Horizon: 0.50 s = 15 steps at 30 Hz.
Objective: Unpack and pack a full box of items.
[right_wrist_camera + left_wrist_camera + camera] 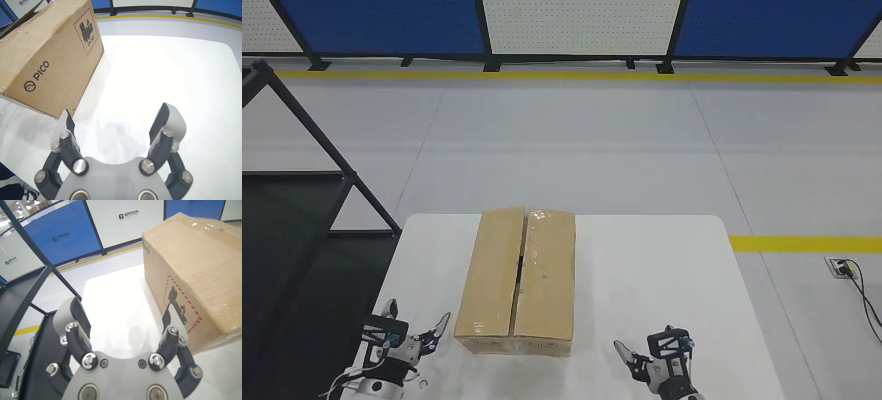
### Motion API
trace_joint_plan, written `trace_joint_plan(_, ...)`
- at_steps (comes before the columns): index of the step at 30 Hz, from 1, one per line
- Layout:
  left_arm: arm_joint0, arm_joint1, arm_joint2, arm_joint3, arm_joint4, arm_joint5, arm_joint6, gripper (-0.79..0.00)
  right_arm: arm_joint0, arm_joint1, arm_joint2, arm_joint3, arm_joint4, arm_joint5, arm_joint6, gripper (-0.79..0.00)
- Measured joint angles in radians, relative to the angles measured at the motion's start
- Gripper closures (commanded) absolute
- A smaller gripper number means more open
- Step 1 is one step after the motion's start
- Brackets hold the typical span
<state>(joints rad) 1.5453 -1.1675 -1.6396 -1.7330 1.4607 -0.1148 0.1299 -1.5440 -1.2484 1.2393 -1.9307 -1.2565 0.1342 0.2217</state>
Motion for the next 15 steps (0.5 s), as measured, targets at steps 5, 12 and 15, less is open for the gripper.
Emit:
trace_joint_plan(5, -0.011, -0.003, 0.041, -0.006, 0.044, -0.002, -0.001, -0.785, -0.009, 0.000, 0.013, -0.005, 0.004, -0.009, -0.009, -0.785)
trace_joint_plan(12, -0.017, -0.005, 0.083, -0.023, 0.089, -0.015, -0.003, -0.785, -0.031, 0.000, 0.036, -0.023, 0.009, -0.023, -0.019, -0.785)
trace_joint_plan(15, -0.018, -0.007, 0.105, -0.030, 0.108, -0.023, -0.005, -0.785, -0.037, 0.000, 0.041, -0.037, 0.005, -0.028, -0.021, -0.785)
